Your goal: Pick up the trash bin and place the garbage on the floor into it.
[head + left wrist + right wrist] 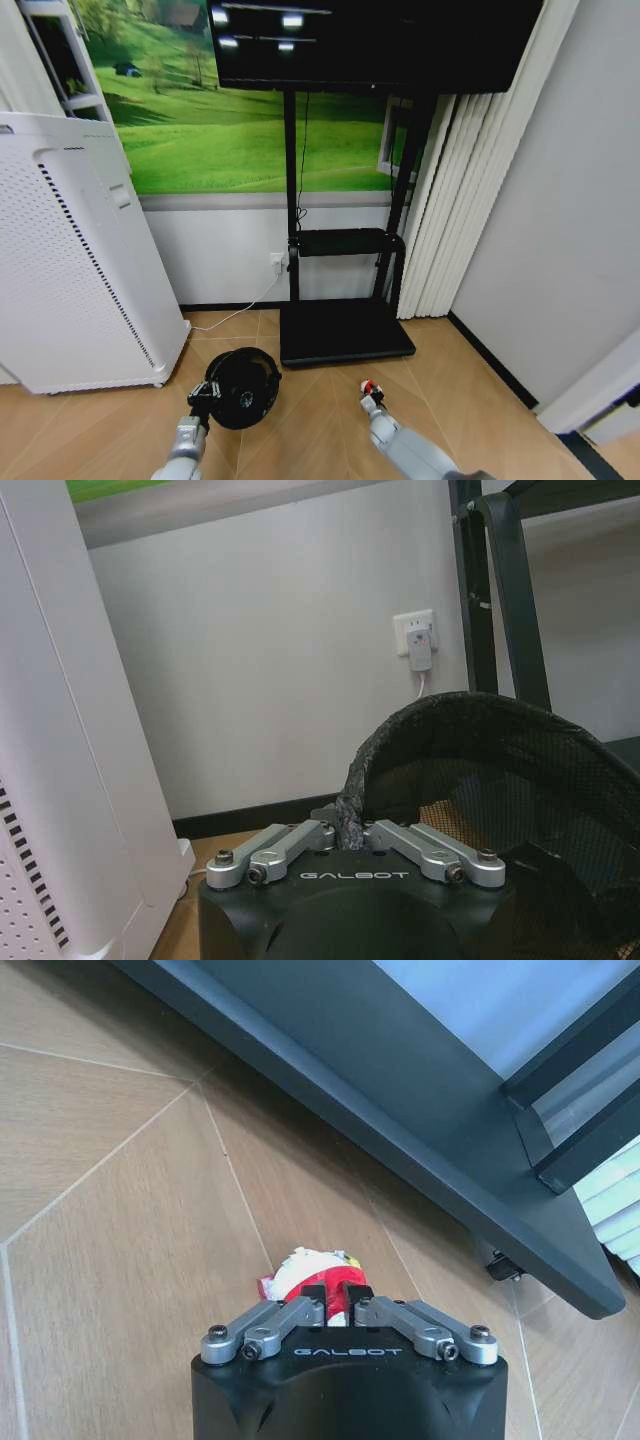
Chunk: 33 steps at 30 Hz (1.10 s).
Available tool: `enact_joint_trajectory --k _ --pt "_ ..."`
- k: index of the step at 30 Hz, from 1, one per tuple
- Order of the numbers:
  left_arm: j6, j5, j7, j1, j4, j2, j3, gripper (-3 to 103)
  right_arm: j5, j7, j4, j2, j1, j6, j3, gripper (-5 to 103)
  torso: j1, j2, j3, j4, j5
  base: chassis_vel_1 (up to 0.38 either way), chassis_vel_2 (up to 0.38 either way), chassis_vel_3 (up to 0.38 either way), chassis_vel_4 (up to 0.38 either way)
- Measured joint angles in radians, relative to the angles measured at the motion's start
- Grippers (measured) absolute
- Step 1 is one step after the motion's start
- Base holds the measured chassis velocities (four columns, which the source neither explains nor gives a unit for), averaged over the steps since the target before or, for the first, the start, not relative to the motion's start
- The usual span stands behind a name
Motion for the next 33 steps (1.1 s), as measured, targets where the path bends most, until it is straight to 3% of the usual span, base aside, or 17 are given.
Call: enact_joint_trajectory --k 1,3,5,10,12,13,14,17,20,21,25,26,33 --pt "0.0 0.0 0.0 -0.001 0.002 0.0 0.001 4 0.0 0.0 0.0 0.0 -0.001 -0.001 0.0 9 0.0 0.0 0.0 0.0 0.0001 0.0 0.0 0.0 0.0" --pt "0.0 0.001 0.0 -0.004 0.006 -0.001 0.003 4 0.0 0.0 0.001 -0.003 -0.001 -0.013 -0.004 20 0.0 0.0 0.0 0.0 0.0001 0.0 0.0 0.0 0.0" --pt "0.0 0.001 0.0 -0.004 0.007 -0.001 0.003 4 0.001 -0.002 0.005 -0.005 -0.002 -0.018 -0.005 20 0.0 0.0 0.0 0.0 0.0 0.0 0.0 0.0 0.0" --pt "-0.001 0.002 0.0 -0.006 0.011 -0.002 0.008 4 0.004 -0.017 0.025 -0.017 -0.003 -0.034 -0.009 41 0.0 0.0 0.0 0.0 0.0001 0.0 0.0 0.0 0.0" --pt "-0.001 0.003 0.0 -0.007 0.011 -0.003 0.01 4 0.004 -0.018 0.025 -0.019 -0.001 -0.036 -0.012 41 0.0 0.0 0.0 -0.0001 0.0001 0.0 0.0 0.0 0.0" --pt "-0.001 0.003 0.0 -0.008 0.011 -0.004 0.012 4 0.003 -0.018 0.024 -0.021 0.001 -0.037 -0.014 53 0.0 0.0 0.0 -0.0001 0.0001 0.0 0.0 0.0 0.0" --pt "-0.001 0.003 0.0 -0.008 0.011 -0.004 0.012 4 0.003 -0.018 0.024 -0.021 0.001 -0.037 -0.014 53 0.0 0.0 0.0 -0.0001 0.0001 0.0 0.0 0.0 0.0" --pt "-0.001 0.004 0.0 -0.008 0.013 -0.006 0.013 4 0.008 -0.013 0.03 -0.023 0.007 -0.042 -0.008 70 0.0 0.0 0.0 -0.0001 0.0001 0.0 0.0 0.0 0.0" --pt "-0.002 0.006 0.0 -0.008 0.016 -0.007 0.015 4 0.016 -0.009 0.044 -0.03 0.012 -0.049 -0.007 75 0.0 0.0 0.0 0.0002 0.0002 0.0 0.0 0.0 0.0" --pt "-0.003 0.008 0.0 -0.009 0.019 -0.008 0.018 4 0.017 -0.008 0.045 -0.035 0.015 -0.052 -0.012 85 0.0 0.0 0.0 0.0002 -0.0001 0.0 0.0 0.0 0.0" --pt "-0.005 0.01 0.0 -0.009 0.019 -0.011 0.023 4 0.013 -0.01 0.033 -0.036 0.016 -0.053 -0.022 90 0.0 0.0 0.0 -0.0003 0.0 0.0 0.0 0.0 0.0" --pt "-0.005 0.01 0.0 -0.008 0.017 -0.011 0.023 4 0.006 -0.011 0.025 -0.034 0.015 -0.053 -0.028 99 0.0 0.0 0.0 -0.0002 -0.0001 0.0 0.0 0.0 0.0" --pt "-0.006 0.01 -0.001 -0.001 0.008 -0.007 0.015 4 -0.018 -0.012 -0.015 -0.01 0.022 -0.052 -0.038 100 0.0 0.0 0.0 0.0001 0.0002 0.0 0.0 0.0 0.0"
